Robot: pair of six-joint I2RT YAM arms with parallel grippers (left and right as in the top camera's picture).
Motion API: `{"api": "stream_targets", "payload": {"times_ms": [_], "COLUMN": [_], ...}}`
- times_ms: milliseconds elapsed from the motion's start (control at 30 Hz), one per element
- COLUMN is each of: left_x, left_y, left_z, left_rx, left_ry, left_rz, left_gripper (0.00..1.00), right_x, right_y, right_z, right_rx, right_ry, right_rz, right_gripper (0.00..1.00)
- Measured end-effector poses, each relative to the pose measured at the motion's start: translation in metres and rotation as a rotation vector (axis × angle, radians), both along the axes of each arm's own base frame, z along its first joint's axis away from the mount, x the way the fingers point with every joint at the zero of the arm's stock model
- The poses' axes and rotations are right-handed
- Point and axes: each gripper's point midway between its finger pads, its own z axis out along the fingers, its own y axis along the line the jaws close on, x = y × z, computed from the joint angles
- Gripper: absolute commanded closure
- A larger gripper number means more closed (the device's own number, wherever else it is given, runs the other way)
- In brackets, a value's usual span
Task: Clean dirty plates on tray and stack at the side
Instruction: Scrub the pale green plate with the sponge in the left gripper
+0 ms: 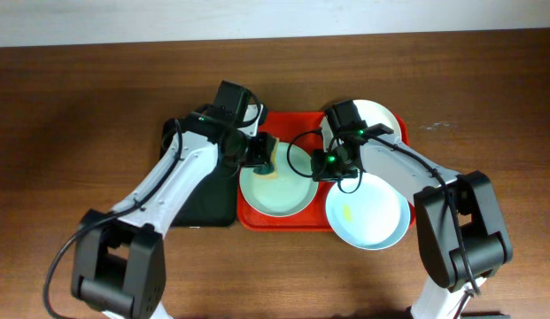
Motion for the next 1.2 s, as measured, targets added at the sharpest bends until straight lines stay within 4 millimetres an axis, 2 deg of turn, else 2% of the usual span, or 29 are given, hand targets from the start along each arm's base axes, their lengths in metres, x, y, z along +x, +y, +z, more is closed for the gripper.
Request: {"api": "stream_targets", "payload": {"times_ms": [67, 200, 433, 500, 600, 800, 900, 1033, 1200], "left_x": [-0.001, -0.005, -0.009, -0.010, -0.010, -0.014, -0.019, -0.018, -0.012], "left_y": [0.000, 0.004, 0.015, 0.014, 0.011, -0.026, -0.034, -0.035, -0.016], "left_z": [-0.003, -0.023, -0.086, -0.095, -0.095, -0.092, -0.089, -0.075, -0.061], "left_rx": [0.029, 0.106, 0.233, 0.234, 0.206, -0.016, -0.074, -0.103, -0.028], "left_ry": [-0.001, 0.029, 0.138, 0.161, 0.178, 0.207, 0.237, 0.262, 0.229], "left_rz": [0.000, 0.006, 0.022, 0.026, 0.024, -0.093, -0.122, -0.130, -0.094], "left_gripper": [1.00, 1.00, 1.00, 1.00, 1.00, 1.00, 1.00, 1.00, 1.00], "right_x": [0.000, 0.000, 0.000, 0.000, 0.000, 0.000, 0.000, 0.000, 0.000], "right_y": [0.000, 0.000, 0.000, 0.000, 0.000, 0.000, 0.000, 0.000, 0.000], "right_z": [0.000, 0.000, 0.000, 0.000, 0.000, 0.000, 0.000, 0.000, 0.000], "right_rx": [0.000, 0.000, 0.000, 0.000, 0.000, -0.001, -0.001, -0.001, -0.001], "right_ry": [0.000, 0.000, 0.000, 0.000, 0.000, 0.000, 0.000, 0.000, -0.001], "right_rz": [-0.001, 0.000, 0.000, 0.000, 0.000, -0.001, -0.001, -0.001, -0.001], "right_gripper": [0.96, 0.96, 0.96, 0.96, 0.96, 0.96, 0.96, 0.96, 0.96]}}
